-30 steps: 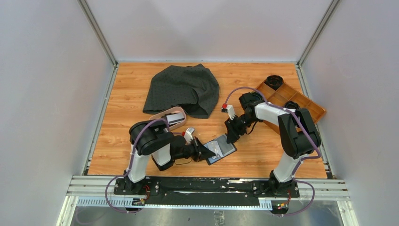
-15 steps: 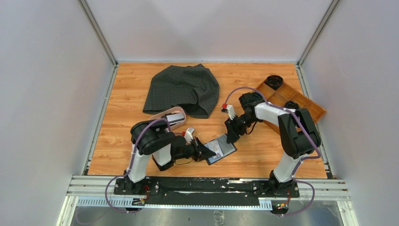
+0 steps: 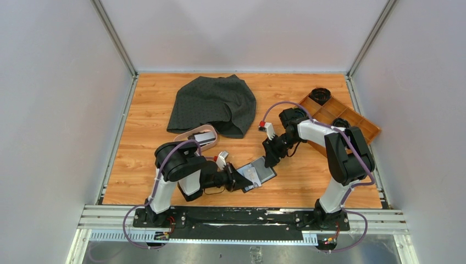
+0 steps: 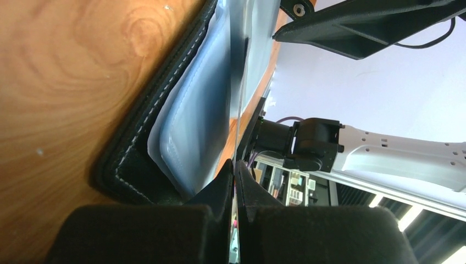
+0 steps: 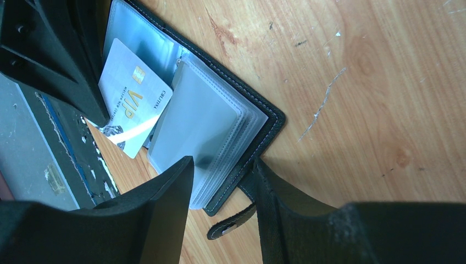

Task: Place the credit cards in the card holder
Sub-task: Insert the credit card into the card holder.

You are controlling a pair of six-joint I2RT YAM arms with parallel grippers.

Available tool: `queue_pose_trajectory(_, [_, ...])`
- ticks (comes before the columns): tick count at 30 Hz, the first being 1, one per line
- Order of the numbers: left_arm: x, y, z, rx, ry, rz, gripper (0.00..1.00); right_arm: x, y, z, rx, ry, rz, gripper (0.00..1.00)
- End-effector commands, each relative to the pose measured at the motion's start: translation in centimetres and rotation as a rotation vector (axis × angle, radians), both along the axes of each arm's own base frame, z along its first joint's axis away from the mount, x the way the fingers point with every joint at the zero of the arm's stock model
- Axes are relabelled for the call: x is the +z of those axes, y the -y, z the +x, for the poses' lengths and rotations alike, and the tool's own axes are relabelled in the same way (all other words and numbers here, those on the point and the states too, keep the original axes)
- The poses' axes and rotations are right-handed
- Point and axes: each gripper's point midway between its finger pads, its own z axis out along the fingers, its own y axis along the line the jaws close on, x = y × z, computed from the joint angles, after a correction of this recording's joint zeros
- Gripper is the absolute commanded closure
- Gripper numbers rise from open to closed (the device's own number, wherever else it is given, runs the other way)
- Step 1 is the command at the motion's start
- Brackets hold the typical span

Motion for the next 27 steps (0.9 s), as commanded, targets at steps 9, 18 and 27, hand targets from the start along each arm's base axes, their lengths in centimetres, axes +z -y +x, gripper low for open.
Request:
queue_pose_trajectory(9, [-0.6, 0.6, -0.2, -0.010, -0.037, -0.002, 1.00, -0.2, 0.0, -0.8, 0.032, -0.019, -0.029, 0.52])
queue_pose_trajectory(18, [-0.8, 0.7, 0.4, 0.013, -0.026, 0.001, 1.00, -0.1, -0.1, -0.8, 0.032, -0.019, -0.026, 0.52])
queue_pose_trajectory(27, [-0.9, 1.3, 1.5, 0.039, 0.007, 0.019, 1.00, -0.1, -0.1, -0.8, 0.034, -0.019, -0.025, 0.52])
